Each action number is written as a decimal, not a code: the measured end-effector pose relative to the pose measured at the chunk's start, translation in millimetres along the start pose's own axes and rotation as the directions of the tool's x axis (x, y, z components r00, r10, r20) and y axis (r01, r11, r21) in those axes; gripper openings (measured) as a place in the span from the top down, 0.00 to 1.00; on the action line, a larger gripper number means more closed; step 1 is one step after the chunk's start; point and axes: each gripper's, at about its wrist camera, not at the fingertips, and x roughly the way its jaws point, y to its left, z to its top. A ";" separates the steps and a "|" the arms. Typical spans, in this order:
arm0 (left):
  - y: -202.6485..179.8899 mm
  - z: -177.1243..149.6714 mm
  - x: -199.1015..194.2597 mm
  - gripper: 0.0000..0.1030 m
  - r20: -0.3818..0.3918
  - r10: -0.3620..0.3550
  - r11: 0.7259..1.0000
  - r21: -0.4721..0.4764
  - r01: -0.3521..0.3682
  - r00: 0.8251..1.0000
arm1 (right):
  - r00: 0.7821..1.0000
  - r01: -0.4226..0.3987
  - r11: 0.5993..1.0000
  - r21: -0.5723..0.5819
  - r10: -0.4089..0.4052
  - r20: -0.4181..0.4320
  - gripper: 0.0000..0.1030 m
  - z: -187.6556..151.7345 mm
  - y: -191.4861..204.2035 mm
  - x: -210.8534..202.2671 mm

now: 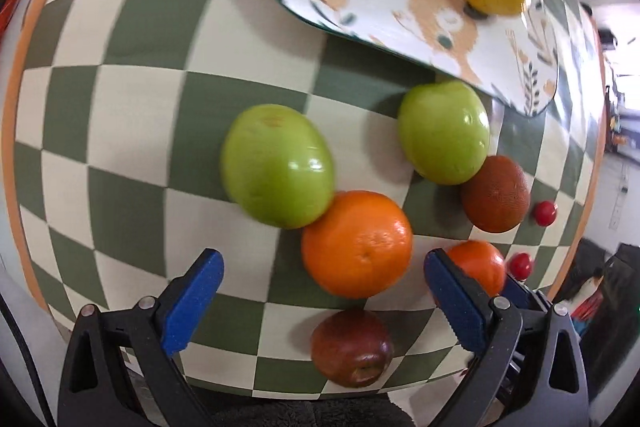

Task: Organize fruits
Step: 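Grasp an orange with the left tool while the right tool grasps another orange, then place both oranges on the white plate and open both tools, then move both tools back toward the remaining fruits, then grasp a green apple with the left tool while the right tool grasps the brown grapefruit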

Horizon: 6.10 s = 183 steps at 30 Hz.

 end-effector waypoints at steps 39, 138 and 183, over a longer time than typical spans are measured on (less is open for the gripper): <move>-40.0 -17.5 41.0 0.42 0.078 0.183 0.964 0.183 -0.194 0.980 | 0.994 0.097 0.994 -0.047 -0.099 -0.036 0.34 -2.4 8.4 24.6; -18.6 -87.5 -223.7 0.12 0.641 0.100 0.970 0.108 -0.218 0.761 | 0.864 0.178 0.982 -0.065 -0.125 0.487 0.07 -21.8 57.6 -257.4; 7.1 -0.8 4.8 0.48 0.083 0.073 0.992 0.095 -0.081 0.994 | 0.999 0.048 0.992 -0.119 -0.049 -0.010 0.43 55.7 6.3 -11.4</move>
